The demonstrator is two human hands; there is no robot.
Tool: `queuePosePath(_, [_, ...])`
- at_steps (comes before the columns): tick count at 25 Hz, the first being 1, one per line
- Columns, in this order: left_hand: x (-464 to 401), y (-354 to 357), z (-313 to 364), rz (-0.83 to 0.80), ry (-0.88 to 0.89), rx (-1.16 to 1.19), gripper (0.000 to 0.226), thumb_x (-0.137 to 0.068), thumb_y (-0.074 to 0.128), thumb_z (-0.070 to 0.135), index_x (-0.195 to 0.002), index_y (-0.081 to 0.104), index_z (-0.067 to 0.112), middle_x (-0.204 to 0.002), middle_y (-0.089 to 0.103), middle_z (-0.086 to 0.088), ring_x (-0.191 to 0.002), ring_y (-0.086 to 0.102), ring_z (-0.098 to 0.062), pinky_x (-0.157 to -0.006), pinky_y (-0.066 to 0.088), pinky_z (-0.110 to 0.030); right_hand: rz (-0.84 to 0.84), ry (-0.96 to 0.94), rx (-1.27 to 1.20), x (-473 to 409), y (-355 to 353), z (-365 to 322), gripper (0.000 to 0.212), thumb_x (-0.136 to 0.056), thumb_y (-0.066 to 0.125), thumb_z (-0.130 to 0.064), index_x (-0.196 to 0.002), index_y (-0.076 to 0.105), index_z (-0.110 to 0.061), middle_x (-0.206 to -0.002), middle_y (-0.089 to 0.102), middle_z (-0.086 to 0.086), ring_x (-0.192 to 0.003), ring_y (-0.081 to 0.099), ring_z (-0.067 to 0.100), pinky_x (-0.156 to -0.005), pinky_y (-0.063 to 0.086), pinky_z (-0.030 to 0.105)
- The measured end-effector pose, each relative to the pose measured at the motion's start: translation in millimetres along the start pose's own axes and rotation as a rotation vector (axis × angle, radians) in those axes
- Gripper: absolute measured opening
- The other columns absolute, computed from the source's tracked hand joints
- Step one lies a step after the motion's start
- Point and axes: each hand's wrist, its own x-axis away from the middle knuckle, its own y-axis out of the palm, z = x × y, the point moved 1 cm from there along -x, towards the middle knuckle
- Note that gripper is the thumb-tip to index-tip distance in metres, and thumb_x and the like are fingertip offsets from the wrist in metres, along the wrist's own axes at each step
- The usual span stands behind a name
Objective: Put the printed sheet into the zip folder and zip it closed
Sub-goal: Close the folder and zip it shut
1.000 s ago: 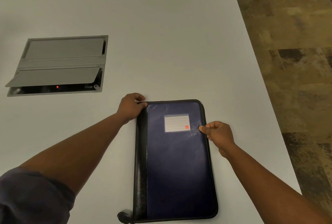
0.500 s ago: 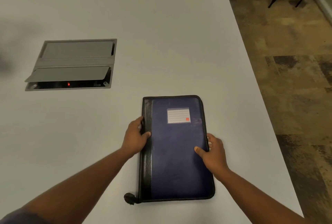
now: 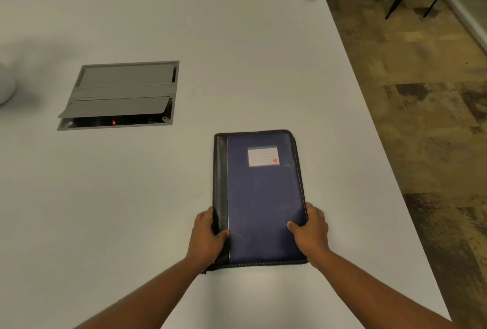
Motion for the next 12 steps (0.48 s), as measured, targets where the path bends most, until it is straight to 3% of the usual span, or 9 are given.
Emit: queuePosePath(12, [-31,-24,22,0.004,-0.015,-0.058,0.069,-0.087,0.075,0.015,-0.147,0.041,0.011,-0.142,0.048,-0.010,-0.124,0.056,-0.031,-0.105,0.047,-0.040,0.016,-0.039,0.018,-27,16,-29,0.059,-0.085,0.077,-0.024,-0.136,0.050,-0.017,-0.136,0.052,0.006,-0.120,0.056,0.033,-0.098,0.053,0.052])
